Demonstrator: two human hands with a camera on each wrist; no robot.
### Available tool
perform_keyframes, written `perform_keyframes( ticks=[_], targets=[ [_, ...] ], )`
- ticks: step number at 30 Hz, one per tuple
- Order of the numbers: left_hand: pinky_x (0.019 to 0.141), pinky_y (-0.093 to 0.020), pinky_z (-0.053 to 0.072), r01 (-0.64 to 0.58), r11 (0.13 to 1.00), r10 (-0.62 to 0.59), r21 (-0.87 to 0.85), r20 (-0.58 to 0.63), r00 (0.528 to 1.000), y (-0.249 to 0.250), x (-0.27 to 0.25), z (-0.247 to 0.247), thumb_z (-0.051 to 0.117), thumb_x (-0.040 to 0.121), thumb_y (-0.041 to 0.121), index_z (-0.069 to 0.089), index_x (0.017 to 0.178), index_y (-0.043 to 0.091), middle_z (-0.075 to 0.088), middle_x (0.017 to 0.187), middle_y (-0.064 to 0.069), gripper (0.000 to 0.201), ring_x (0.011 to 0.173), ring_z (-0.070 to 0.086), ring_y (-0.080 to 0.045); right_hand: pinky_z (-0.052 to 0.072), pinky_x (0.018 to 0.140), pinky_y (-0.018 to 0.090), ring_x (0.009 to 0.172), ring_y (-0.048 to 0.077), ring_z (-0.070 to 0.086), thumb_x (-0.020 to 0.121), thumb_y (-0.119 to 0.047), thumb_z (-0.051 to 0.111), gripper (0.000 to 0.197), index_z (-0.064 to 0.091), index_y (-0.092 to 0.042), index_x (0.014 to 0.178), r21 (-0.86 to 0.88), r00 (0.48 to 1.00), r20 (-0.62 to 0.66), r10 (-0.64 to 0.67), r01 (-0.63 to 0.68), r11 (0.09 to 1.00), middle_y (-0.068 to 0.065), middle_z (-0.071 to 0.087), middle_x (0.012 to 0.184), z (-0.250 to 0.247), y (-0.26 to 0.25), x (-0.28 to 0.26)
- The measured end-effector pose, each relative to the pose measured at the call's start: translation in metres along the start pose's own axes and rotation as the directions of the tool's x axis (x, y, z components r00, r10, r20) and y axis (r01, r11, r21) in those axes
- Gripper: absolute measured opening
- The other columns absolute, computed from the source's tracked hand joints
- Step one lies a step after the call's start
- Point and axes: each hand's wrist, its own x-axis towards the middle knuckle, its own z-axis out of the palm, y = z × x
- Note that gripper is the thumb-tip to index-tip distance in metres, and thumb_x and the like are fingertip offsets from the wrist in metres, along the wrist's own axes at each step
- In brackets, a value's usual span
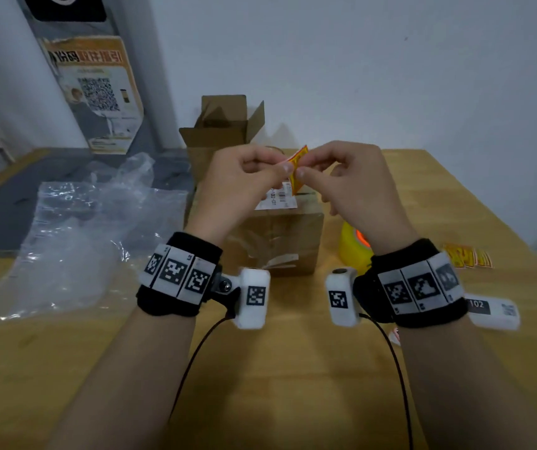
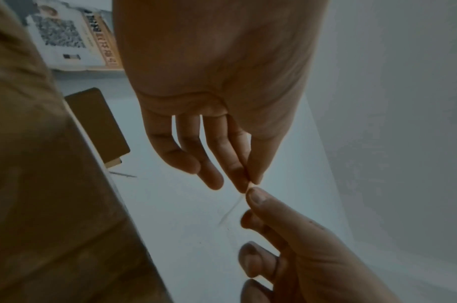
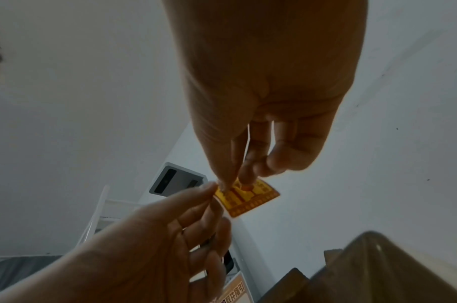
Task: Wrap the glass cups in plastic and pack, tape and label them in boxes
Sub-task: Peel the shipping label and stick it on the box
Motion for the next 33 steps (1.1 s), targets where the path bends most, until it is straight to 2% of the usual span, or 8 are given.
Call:
perform_keyframes(
  ticks=[2,3,6,9,13,18,23,33],
  targets=[
    [0.064,-0.021,0.056,0.007,0.999,-0.007,-0.032,0.013,1.0,-0.002,0.0,0.004,0.075,0.093,0.021,0.078,0.1,0.016,0.079,0.087,-0.001,0.008,0.081,0.075,-0.012,0.044,0.048,0.028,0.054,0.026,0.059,0.086,-0.022,0.081,0.008,0.078,-0.03,0.088,0.041,1.0,0.003,0.021,-0.022,0.999,-0.006,0.072,0.077,0.002,0.002,-0.004],
    [0.065,-0.022,0.057,0.009,0.999,-0.007,-0.047,0.028,1.0,-0.004,0.0,0.006,0.073,0.094,0.021,0.078,0.101,0.017,0.079,0.088,0.0,0.009,0.083,0.076,-0.013,0.045,0.045,0.028,0.054,0.027,0.061,0.087,-0.023,0.081,0.008,0.078,-0.031,0.088,0.066,1.0,0.0,0.031,-0.031,0.997,-0.005,0.073,0.078,0.002,0.003,-0.006],
    [0.07,-0.025,0.06,0.021,0.997,-0.016,-0.075,0.065,0.998,-0.01,-0.003,0.009,0.069,0.098,0.022,0.078,0.104,0.024,0.079,0.091,0.006,0.011,0.088,0.075,-0.009,0.051,0.045,0.031,0.056,0.016,0.068,0.089,-0.022,0.08,0.007,0.078,-0.028,0.09,0.091,1.0,0.019,0.015,-0.016,0.996,-0.004,0.076,0.083,0.002,0.007,-0.006],
    [0.073,-0.031,0.061,0.079,0.988,-0.069,-0.131,0.079,0.994,-0.012,-0.004,0.011,0.066,0.1,0.024,0.078,0.106,0.023,0.079,0.094,0.007,0.014,0.089,0.075,-0.008,0.054,0.047,0.032,0.057,0.013,0.069,0.089,-0.022,0.08,0.005,0.079,-0.025,0.093,0.096,1.0,0.024,0.005,-0.007,0.995,-0.004,0.077,0.084,0.0,0.011,-0.004],
    [0.074,-0.027,0.062,0.118,0.975,-0.099,-0.186,0.107,0.989,-0.008,-0.003,0.01,0.064,0.101,0.026,0.077,0.11,0.021,0.079,0.097,0.006,0.017,0.092,0.075,-0.009,0.057,0.049,0.035,0.058,0.013,0.07,0.089,-0.021,0.081,0.005,0.079,-0.025,0.092,0.11,1.0,0.02,-0.006,0.004,0.994,-0.004,0.076,0.084,-0.005,0.01,-0.004],
    [0.075,-0.026,0.058,0.126,0.952,-0.094,-0.278,0.125,0.988,-0.01,-0.002,0.015,0.065,0.1,0.019,0.077,0.111,0.012,0.079,0.095,-0.001,0.018,0.088,0.074,-0.014,0.057,0.048,0.033,0.06,0.014,0.07,0.089,-0.02,0.08,0.003,0.079,-0.02,0.091,0.085,1.0,0.019,-0.025,0.023,0.996,-0.005,0.076,0.083,-0.009,0.007,-0.005],
    [0.078,-0.027,0.06,0.114,0.943,-0.074,-0.314,0.137,0.988,-0.011,-0.003,0.016,0.062,0.102,0.014,0.077,0.104,0.011,0.078,0.089,-0.002,0.015,0.084,0.072,-0.013,0.059,0.049,0.035,0.061,0.016,0.071,0.089,-0.02,0.08,0.003,0.078,-0.022,0.091,0.07,0.998,0.03,-0.046,0.044,0.997,-0.003,0.076,0.08,-0.01,0.006,-0.005],
    [0.07,-0.024,0.053,0.212,0.892,-0.125,-0.399,0.234,0.964,-0.006,-0.005,0.019,0.055,0.105,0.015,0.074,0.107,0.003,0.069,0.086,-0.004,0.022,0.083,0.062,-0.013,0.057,0.049,0.035,0.06,0.017,0.069,0.09,-0.016,0.079,0.002,0.078,-0.017,0.092,0.131,0.997,0.032,-0.063,0.058,0.99,-0.011,0.073,0.069,-0.011,0.007,-0.006]
  ],
)
